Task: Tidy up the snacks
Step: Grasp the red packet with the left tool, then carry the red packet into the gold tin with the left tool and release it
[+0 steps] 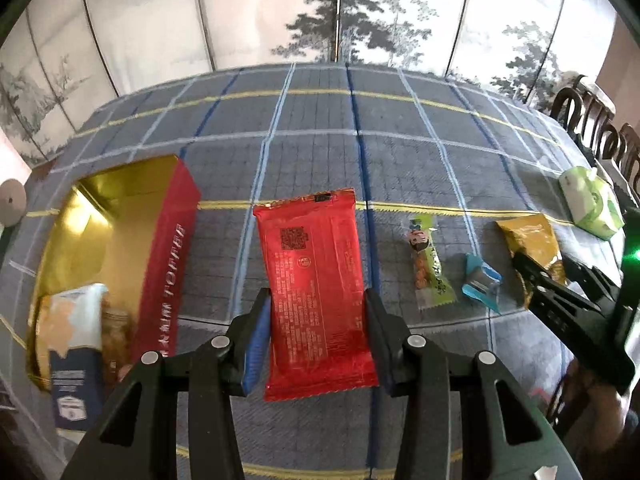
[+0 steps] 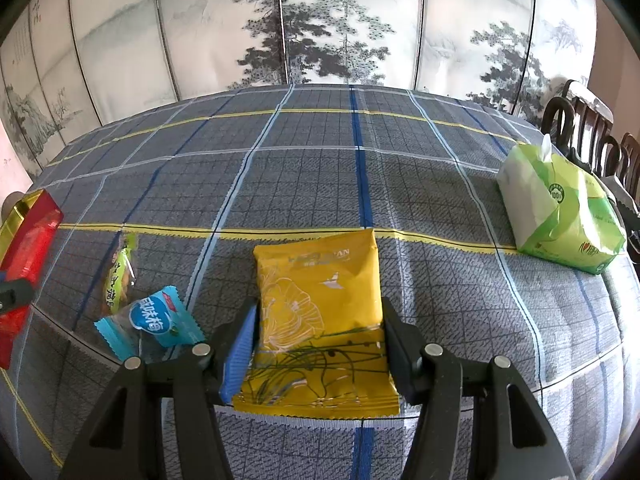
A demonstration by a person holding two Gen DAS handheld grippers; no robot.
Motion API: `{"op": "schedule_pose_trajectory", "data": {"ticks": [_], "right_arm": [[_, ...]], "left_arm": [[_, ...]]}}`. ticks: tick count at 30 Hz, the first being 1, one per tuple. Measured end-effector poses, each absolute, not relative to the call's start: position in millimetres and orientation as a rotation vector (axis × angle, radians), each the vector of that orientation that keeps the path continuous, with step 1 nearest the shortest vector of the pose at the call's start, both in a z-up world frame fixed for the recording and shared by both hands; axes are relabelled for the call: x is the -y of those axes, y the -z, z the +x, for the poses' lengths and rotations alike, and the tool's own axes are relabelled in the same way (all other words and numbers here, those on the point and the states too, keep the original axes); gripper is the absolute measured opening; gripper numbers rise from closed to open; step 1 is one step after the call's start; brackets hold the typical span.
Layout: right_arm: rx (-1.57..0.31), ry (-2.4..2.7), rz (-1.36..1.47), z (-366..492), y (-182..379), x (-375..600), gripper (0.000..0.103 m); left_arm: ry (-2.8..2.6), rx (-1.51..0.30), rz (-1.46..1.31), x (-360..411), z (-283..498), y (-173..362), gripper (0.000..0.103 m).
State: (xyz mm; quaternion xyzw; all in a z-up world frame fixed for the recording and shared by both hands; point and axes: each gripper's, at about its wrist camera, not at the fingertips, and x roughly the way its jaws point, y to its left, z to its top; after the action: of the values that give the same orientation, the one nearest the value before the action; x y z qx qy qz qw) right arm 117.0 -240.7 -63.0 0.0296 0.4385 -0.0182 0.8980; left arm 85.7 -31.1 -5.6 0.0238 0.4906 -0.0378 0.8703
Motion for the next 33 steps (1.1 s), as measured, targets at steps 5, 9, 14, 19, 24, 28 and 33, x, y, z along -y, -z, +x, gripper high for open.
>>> {"op": "schedule_pose_trajectory", "data": {"ticks": [5, 9, 14, 19, 24, 28, 33], "right_arm": [[-0.908, 0.038, 0.060, 116.6, 62.8, 240.8, 0.059], [-0.908, 0.039, 0.060, 116.6, 62.5, 240.4, 0.059], [-0.909, 0.039, 0.059, 116.5, 62.4, 240.5, 0.059], [-0.909, 0.039, 0.058, 116.5, 62.4, 240.6, 0.059], [-0.909, 0.040, 0.057, 116.7, 62.2, 240.5, 0.060], [-0.909, 0.039, 0.056, 116.8, 62.2, 240.3, 0.060], [-0.909, 0.040, 0.056, 116.6, 62.1, 240.7, 0.060]], "left_arm": [[0.085, -0.975, 0.096, 20.8, 72.2, -16.7, 0.041], [0.091, -0.972, 0.093, 5.3, 66.2, -29.7, 0.041], [0.066, -0.958, 0.099, -16.9, 58.5, -40.0, 0.041], [0.010, -0.959, 0.070, -53.1, 54.3, -46.9, 0.041], [-0.062, -0.962, 0.046, -93.9, 51.3, -50.9, 0.041], [-0.107, -0.964, 0.047, -116.0, 49.8, -51.1, 0.041], [-0.169, -0.983, 0.027, -145.5, 50.6, -46.0, 0.041]]}}
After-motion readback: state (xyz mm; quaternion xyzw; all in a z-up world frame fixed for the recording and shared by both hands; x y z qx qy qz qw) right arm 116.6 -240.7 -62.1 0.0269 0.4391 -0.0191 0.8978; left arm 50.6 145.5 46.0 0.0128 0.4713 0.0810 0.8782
